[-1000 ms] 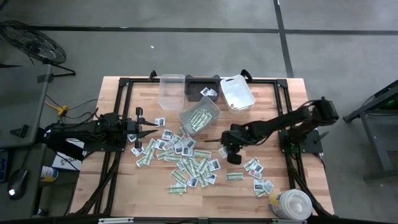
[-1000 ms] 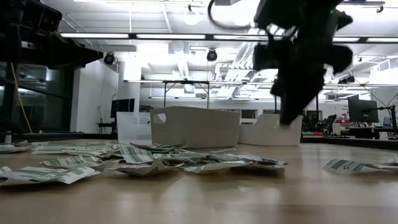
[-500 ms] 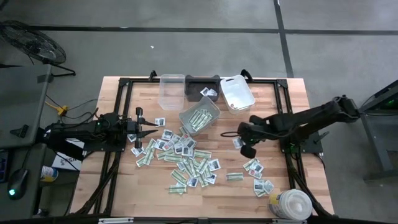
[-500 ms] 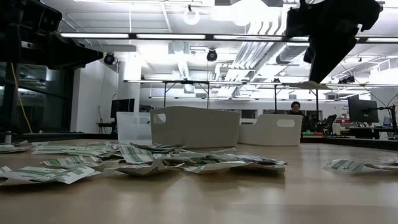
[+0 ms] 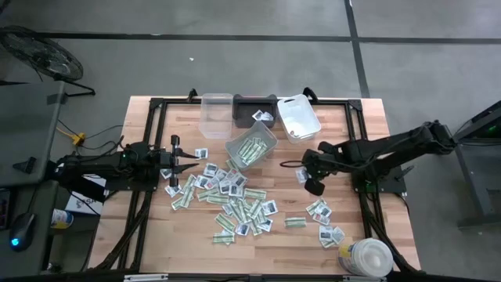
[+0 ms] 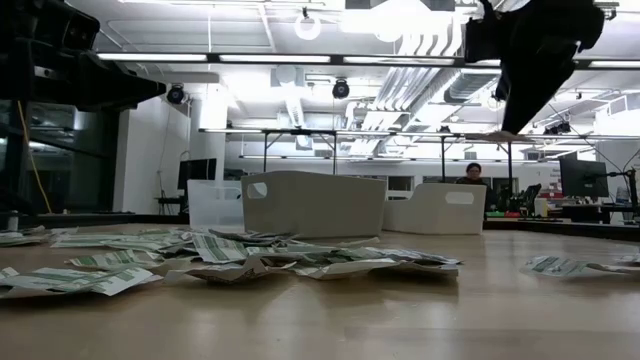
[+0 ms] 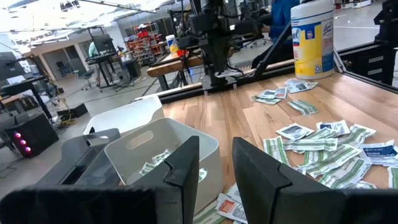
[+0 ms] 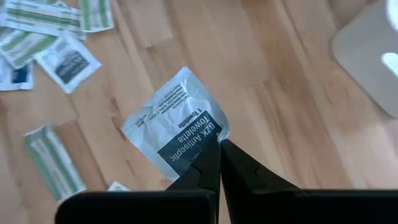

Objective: Pick & Place First Aid Supplies
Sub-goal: Put the towelette pack into the black bin, then put the ointment pack into the white bin

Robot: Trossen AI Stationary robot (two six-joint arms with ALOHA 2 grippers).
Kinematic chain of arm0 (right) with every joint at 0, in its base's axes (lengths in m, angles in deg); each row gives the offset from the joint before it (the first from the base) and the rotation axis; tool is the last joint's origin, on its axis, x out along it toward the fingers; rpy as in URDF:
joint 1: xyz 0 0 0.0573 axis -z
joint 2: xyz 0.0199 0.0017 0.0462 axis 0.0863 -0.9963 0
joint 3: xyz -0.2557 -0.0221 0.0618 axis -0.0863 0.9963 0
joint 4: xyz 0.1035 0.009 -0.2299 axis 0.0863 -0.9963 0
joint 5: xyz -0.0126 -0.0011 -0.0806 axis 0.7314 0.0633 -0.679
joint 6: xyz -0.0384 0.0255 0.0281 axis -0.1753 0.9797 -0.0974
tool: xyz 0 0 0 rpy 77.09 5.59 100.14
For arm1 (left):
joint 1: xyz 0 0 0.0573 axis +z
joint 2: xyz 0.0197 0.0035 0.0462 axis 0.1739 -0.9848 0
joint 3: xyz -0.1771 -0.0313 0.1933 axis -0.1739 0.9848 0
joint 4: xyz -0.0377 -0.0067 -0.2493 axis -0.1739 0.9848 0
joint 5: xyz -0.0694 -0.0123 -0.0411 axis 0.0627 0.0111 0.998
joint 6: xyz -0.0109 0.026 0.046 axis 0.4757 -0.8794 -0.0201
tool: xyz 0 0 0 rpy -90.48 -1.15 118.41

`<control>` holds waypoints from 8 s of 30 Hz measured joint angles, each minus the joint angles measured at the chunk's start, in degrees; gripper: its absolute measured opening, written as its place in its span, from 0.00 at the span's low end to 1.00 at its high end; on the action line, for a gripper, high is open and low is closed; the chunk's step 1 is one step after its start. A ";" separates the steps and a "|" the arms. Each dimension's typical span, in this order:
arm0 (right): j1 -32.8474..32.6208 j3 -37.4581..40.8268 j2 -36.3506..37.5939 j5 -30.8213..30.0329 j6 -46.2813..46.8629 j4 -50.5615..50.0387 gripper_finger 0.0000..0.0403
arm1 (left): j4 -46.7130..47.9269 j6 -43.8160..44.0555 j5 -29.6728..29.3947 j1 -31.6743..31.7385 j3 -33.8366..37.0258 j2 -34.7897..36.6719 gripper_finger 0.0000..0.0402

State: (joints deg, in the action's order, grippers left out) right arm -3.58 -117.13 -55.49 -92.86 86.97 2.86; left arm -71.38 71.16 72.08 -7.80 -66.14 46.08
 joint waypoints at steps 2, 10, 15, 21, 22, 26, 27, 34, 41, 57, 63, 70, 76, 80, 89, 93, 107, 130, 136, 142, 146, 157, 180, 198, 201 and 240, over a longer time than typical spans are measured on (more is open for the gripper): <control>1.20 0.00 0.22 0.04 -1.30 -0.07 0.00 | -0.01 -0.02 -0.02 0.02 0.00 -0.01 0.24; 5.38 -0.04 3.40 1.45 -4.07 0.36 0.00 | 0.00 0.00 0.00 0.02 0.00 0.00 0.24; 6.49 -0.04 4.43 2.01 -5.01 1.48 0.00 | -0.01 0.00 -0.01 0.00 0.01 0.01 0.24; 7.27 -0.04 4.43 1.89 -7.80 2.87 0.00 | 0.01 -0.02 -0.02 0.02 0.02 0.01 0.24; 7.77 -0.04 4.43 2.01 -8.22 2.83 0.00 | -0.01 -0.02 0.00 0.02 0.00 0.01 0.24; 10.35 -0.04 4.43 2.83 -11.51 2.76 0.00 | 0.00 0.00 -0.02 0.01 0.01 -0.01 0.24; 11.23 -0.04 4.43 3.36 -12.60 2.76 0.00 | -0.01 0.00 -0.02 0.01 0.01 0.01 0.24; 18.00 -0.07 4.43 6.94 -20.68 4.50 0.00 | 0.00 0.00 -0.01 0.00 0.00 0.00 0.24; 22.06 -0.07 4.42 9.05 -25.42 4.73 0.00 | 0.01 -0.02 -0.02 0.02 0.00 0.01 0.24; 24.80 -0.23 -1.66 7.43 -5.96 7.90 0.00 | -0.01 -0.01 -0.02 0.01 0.00 -0.01 0.24; 27.77 -6.17 -8.51 7.22 -3.27 8.88 0.00 | -0.01 0.00 -0.02 0.02 0.02 0.01 0.24; 33.24 -17.15 -19.17 6.73 -13.54 10.28 0.00 | -0.01 0.00 -0.02 0.00 0.02 0.01 0.24; 37.14 -28.03 -29.72 6.81 -22.78 11.29 0.00 | 0.01 0.00 -0.02 0.01 0.02 0.00 0.24; 39.39 -35.12 -35.88 6.87 -23.83 11.15 0.00 | 0.00 0.00 -0.01 0.00 0.02 -0.01 0.24; 41.20 -42.47 -43.72 9.82 -16.73 10.72 0.00 | -0.01 0.00 -0.02 0.00 0.00 0.01 0.24; 41.20 -42.47 -44.78 9.84 -14.59 10.41 0.00 | 0.00 0.00 -0.01 0.01 0.01 -0.01 0.24; 42.50 -38.04 -45.12 5.29 -14.27 16.47 0.16 | 0.00 -0.01 -0.02 0.00 0.01 0.00 0.24; 31.32 -22.13 -25.00 6.09 -16.71 10.30 0.42 | -0.01 0.00 -0.02 0.00 0.00 0.01 0.24; 21.94 -6.41 -11.54 2.68 -6.39 12.82 0.39 | 0.00 0.00 -0.01 0.00 0.01 0.00 0.24; 13.06 1.97 -5.02 2.57 5.39 11.67 0.37 | 0.00 -0.01 -0.02 0.02 0.02 0.01 0.24; 8.43 3.79 -4.55 4.34 13.65 9.30 0.38 | 0.01 -0.02 -0.02 0.00 0.02 -0.01 0.24; -5.18 3.87 -4.74 15.47 36.17 2.49 0.40 | 0.00 -0.02 -0.02 0.01 0.01 -0.01 0.24; -23.43 3.82 -16.38 25.90 67.64 2.37 0.43 | -0.01 0.00 -0.02 0.00 0.00 0.01 0.24; -24.20 4.26 -22.96 24.12 70.18 6.89 0.44 | -0.01 -0.01 -0.02 0.00 0.01 -0.01 0.24; -24.07 6.20 -23.24 24.64 71.03 10.80 0.44 | 0.00 -0.01 -0.02 0.01 0.00 0.01 0.24; -22.63 3.47 -20.72 22.20 69.01 12.43 0.01 | 0.01 0.00 -0.01 0.00 0.00 0.01 0.24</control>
State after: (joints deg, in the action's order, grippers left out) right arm -26.21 -113.65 -76.21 -70.65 155.98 15.29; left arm -71.37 71.16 72.07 -7.80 -66.14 46.09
